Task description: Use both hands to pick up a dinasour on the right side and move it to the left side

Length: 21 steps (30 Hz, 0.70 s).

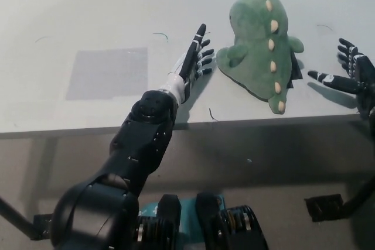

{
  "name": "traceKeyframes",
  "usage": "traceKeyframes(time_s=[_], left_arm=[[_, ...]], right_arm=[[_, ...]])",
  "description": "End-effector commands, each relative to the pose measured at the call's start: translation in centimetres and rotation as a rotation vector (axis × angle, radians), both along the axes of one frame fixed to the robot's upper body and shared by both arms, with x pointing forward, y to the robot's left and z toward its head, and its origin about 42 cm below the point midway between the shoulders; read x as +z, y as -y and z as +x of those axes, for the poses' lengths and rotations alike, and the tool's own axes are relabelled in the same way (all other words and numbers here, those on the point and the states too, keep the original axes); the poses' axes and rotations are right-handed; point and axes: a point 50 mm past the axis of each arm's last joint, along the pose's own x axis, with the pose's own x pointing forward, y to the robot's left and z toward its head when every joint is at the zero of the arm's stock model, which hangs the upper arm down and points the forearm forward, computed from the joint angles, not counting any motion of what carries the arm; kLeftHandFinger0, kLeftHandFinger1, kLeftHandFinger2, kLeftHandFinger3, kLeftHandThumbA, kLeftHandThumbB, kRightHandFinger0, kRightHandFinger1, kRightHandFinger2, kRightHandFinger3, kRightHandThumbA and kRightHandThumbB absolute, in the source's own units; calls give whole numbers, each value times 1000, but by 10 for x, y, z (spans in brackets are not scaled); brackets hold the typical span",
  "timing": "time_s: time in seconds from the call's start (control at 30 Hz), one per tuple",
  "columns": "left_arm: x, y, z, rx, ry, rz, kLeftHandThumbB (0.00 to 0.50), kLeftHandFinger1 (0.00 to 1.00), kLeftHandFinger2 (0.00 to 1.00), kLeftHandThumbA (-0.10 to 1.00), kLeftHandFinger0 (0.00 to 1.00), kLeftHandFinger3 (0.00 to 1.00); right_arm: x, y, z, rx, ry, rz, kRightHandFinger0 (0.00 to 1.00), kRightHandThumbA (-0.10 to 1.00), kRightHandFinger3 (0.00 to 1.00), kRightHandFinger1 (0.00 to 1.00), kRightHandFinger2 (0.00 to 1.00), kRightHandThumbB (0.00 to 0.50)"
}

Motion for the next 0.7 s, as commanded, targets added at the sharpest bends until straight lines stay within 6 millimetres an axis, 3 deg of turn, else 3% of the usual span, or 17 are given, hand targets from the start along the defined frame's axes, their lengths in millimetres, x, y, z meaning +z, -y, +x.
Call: traceKeyframes(time_s=[0.0,0.2,0.27,0.4,0.53,0.63,0.67], left_arm=[[14,28,0,2,-38,-88,441,1000,1000,1000,1000,1000],[29,50,-1,20,-16,-101,406,1000,1000,1000,1000,1000],[35,61,-1,41,-21,-113,406,1000,1000,1000,1000,1000],[41,77,-4,27,-26,-121,379,1000,1000,1000,1000,1000],[39,90,-10,17,-14,-108,387,1000,1000,1000,1000,1000],[33,103,-18,0,-49,-152,427,1000,1000,1000,1000,1000],[31,111,-23,-28,-60,-153,408,1000,1000,1000,1000,1000]], right_arm=[[28,-41,16,98,42,31,1000,1000,1000,1000,1000,130],[36,-73,22,147,73,85,1000,1000,1000,1000,1000,150],[37,-87,24,155,73,124,1000,1000,1000,1000,1000,185],[35,-106,24,175,96,193,1000,1000,1000,1000,1000,172],[29,-115,18,177,100,228,1000,1000,1000,1000,1000,239],[22,-121,11,174,96,258,1000,1000,1000,1000,1000,282],[20,-120,8,180,101,250,1000,1000,1000,1000,1000,302]])
